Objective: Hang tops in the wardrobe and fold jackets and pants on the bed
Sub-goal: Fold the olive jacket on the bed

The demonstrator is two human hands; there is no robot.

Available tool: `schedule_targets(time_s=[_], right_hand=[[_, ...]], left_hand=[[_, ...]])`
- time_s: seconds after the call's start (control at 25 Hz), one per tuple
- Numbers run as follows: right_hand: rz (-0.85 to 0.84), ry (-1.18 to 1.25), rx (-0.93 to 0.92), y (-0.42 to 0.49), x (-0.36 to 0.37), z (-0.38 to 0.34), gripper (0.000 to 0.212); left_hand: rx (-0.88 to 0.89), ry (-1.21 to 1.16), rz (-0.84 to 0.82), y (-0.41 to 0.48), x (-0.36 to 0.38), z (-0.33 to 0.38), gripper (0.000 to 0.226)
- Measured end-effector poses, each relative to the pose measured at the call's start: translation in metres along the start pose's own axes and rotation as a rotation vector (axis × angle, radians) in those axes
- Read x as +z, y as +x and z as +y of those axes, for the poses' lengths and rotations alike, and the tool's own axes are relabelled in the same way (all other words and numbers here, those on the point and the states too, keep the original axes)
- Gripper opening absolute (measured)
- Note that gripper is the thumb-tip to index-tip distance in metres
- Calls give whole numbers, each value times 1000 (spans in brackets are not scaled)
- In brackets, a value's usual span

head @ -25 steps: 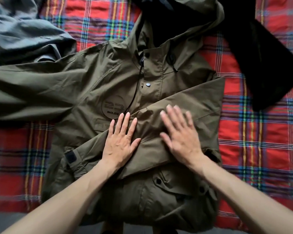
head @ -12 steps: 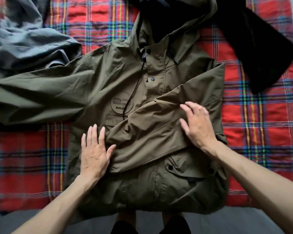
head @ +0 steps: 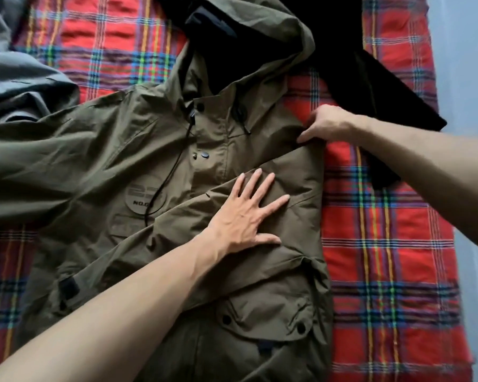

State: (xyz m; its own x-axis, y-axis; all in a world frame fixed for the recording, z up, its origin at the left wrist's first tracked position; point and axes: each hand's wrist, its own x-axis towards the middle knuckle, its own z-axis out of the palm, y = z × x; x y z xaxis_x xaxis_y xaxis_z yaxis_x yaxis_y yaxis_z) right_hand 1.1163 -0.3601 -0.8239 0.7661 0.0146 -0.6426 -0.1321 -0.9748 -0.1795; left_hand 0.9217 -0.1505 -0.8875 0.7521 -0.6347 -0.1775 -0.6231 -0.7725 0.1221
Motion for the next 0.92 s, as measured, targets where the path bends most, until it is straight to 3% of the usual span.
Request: schedule_targets(time_s=[0.28, 0.36, 0.52, 0.64, 0.68, 0.76, 0.84, 0.88, 0.92], right_hand=[[-137, -239, -242, 13, -23, 12, 25], [1, -281, -353, 13, -24, 27, 18], [484, -134, -557, -15, -15, 29, 9], [422, -323, -985, -63, 51, 13, 29], [367, -460, -980, -73, 75, 23, 42], [375, -509, -650, -81, 106, 55, 62], [428, -208, -219, -99, 116, 60, 67], [447, -110, -141, -116, 127, 50, 67], [483, -68, -198, -135, 142, 33, 69]], left_hand=[[-21, -12, 1, 3, 9, 0, 93], [-25, -17, -12, 4, 9, 1, 93], [-24, -26, -32, 5, 9, 0, 92], [-19, -27, -38, 5, 8, 0, 92], [-24, -20, -42, 4, 8, 1, 93], [-35, -13, -67, 3, 6, 2, 98], [-69, -18, -77, 2, 4, 4, 103], [-78, -32, -72, 0, 2, 6, 103], [-89, -52, -50, -4, 0, 7, 101]])
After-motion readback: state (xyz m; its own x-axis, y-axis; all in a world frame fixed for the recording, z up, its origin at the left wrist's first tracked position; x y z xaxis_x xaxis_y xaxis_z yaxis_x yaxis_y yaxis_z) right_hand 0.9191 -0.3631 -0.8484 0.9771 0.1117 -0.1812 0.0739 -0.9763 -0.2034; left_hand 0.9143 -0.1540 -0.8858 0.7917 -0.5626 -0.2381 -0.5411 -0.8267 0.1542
